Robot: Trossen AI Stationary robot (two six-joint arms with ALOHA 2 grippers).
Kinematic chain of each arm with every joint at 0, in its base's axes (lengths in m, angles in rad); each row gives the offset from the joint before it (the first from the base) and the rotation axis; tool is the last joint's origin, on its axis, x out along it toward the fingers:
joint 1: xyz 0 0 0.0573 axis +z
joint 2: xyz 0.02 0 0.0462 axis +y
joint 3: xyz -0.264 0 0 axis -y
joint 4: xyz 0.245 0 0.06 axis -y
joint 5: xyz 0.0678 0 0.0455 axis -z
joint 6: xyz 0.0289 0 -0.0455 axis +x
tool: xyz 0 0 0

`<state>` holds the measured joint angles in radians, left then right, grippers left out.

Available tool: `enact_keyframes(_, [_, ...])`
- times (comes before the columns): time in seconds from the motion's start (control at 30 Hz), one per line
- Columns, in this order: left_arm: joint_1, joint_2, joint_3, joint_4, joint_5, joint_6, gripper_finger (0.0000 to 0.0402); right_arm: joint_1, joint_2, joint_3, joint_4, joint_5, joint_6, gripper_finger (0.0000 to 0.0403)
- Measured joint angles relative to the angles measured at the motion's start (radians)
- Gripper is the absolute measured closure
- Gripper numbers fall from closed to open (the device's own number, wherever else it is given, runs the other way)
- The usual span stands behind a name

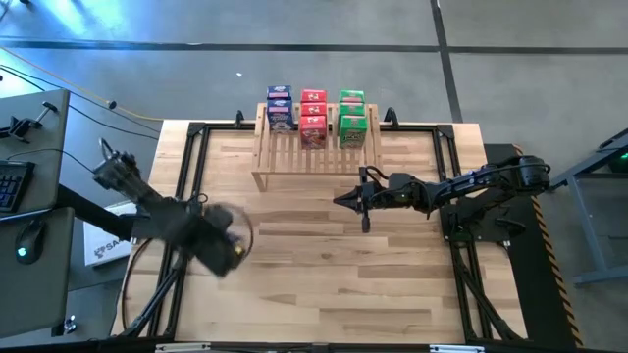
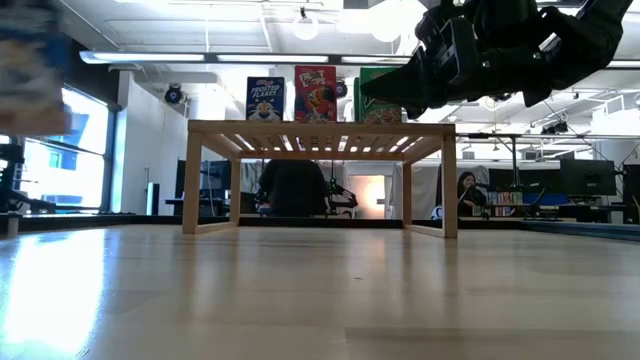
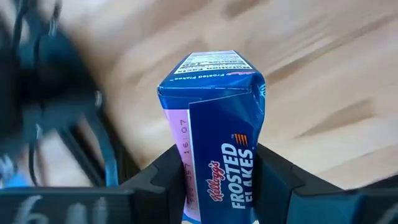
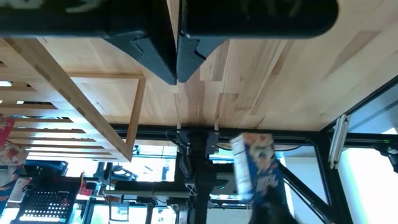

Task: Stack cereal on shelf
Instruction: Put the blue cereal box on the shelf aligned with the other blue cereal boxes

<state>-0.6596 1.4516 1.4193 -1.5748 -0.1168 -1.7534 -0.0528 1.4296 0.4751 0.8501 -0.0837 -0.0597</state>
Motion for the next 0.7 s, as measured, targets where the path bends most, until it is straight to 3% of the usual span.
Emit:
enact_keyframes(0.33, [0.371, -0.096, 0.163, 0.004, -0.223, 0.772, 0.0275, 0.0, 0.0, 0.0, 0.0, 0.003, -0.003, 0.0402])
enact_keyframes(0.7, [0.779, 0.013, 0.418, 0.024, -0.226, 1.542, 0.0275, 0.0, 0.0, 0.0, 0.0, 0.003, -0.004, 0.0402])
